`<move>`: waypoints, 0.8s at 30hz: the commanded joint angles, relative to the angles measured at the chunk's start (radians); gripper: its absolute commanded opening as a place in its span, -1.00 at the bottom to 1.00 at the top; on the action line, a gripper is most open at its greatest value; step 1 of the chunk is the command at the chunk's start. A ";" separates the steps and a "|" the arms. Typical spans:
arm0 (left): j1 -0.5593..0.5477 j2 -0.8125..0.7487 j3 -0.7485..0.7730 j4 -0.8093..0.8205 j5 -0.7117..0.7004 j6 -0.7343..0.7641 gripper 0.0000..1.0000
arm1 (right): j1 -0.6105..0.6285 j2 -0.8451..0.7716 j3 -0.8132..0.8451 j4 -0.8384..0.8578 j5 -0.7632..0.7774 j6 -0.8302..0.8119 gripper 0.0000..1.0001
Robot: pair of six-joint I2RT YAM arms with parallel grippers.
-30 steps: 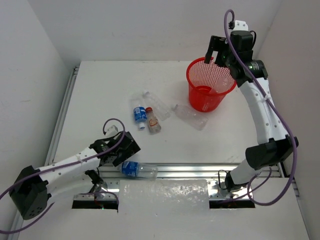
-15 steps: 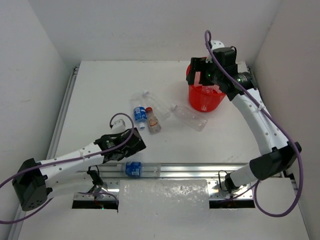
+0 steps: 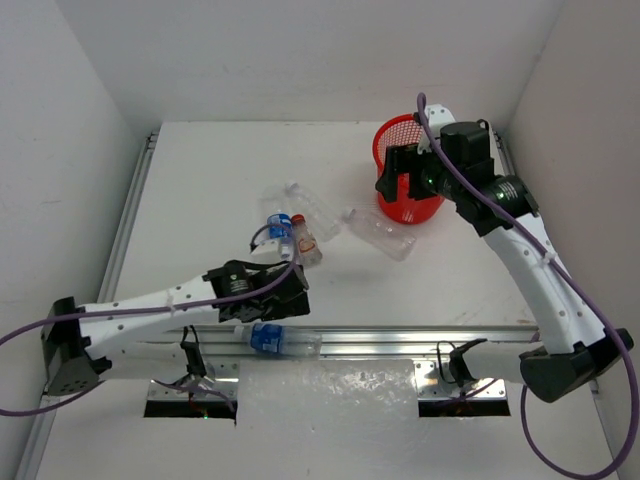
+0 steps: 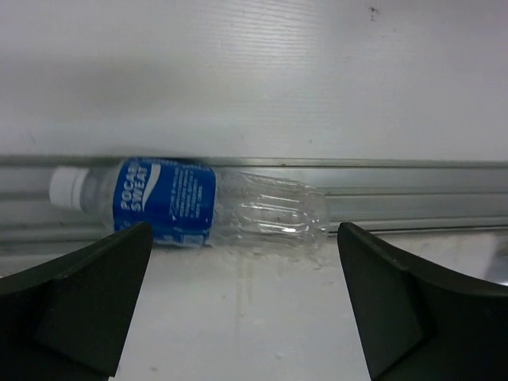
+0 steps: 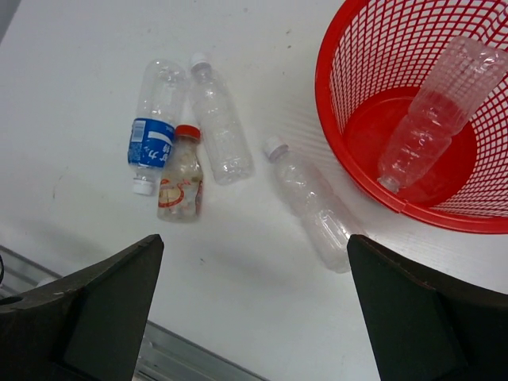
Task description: Put the plastic bottles in the bin
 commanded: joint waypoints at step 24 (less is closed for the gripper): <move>-0.052 -0.153 -0.373 -0.017 -0.016 -1.078 0.99 | -0.003 -0.053 -0.110 0.075 -0.162 -0.026 0.98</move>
